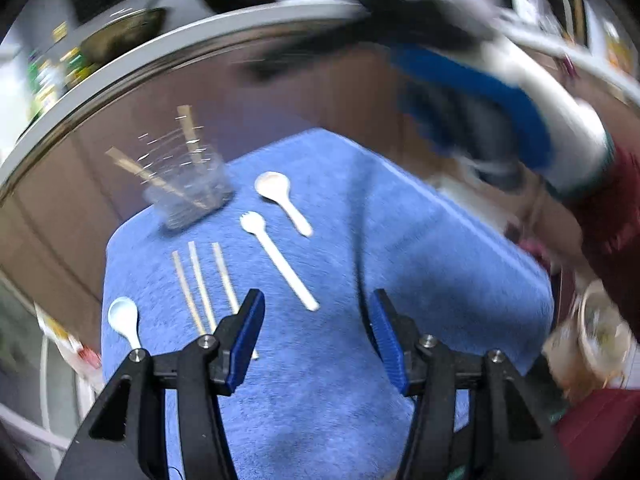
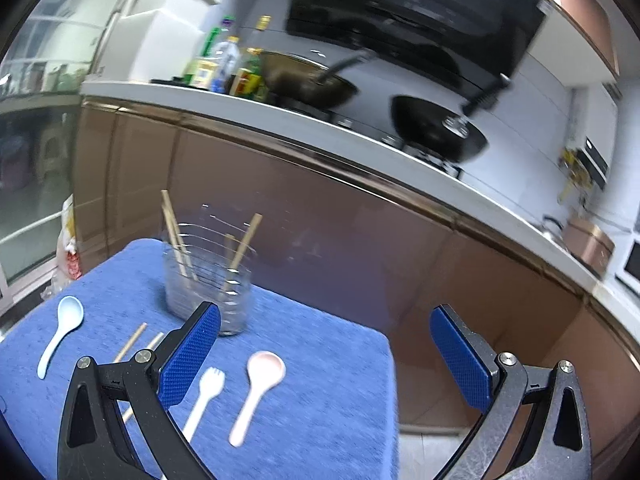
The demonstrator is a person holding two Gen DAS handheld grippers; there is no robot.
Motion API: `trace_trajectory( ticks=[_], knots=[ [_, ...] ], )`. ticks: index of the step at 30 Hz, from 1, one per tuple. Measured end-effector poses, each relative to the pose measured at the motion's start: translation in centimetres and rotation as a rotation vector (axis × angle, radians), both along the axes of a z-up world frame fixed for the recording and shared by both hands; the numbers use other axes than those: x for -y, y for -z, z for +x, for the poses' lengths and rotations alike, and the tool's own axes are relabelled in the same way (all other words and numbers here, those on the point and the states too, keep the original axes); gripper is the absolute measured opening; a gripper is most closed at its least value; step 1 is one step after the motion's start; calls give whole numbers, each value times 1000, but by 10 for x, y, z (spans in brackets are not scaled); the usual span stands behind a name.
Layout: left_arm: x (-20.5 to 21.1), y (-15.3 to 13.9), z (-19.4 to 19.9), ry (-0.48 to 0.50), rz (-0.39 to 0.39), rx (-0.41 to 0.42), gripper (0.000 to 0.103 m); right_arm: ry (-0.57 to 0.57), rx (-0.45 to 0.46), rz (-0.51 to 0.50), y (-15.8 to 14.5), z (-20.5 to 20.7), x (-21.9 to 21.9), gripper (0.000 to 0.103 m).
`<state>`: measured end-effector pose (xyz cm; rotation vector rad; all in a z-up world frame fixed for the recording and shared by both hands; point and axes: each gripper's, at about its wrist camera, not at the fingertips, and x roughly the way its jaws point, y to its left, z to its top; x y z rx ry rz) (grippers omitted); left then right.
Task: Organize utensils
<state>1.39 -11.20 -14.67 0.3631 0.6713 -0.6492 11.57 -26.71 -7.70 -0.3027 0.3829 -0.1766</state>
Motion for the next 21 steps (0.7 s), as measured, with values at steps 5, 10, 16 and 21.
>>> trace_trajectory(
  ticks=[5,10,16,21],
  knots=[
    [-34,-17,10,-24,-139,-8,53,15,-35,-7,9,-23,18,103],
    [-37,-24,-2,181,-230,-108,53,25,-78,63,16,-29,33,103],
    [-35,-39,-19,326,-312,-147,53,34,-81,73,16,-24,33,103],
    [-46,-43,-8,197,-296,-96,53,7,-78,87,15,-30,25,103]
  ],
)
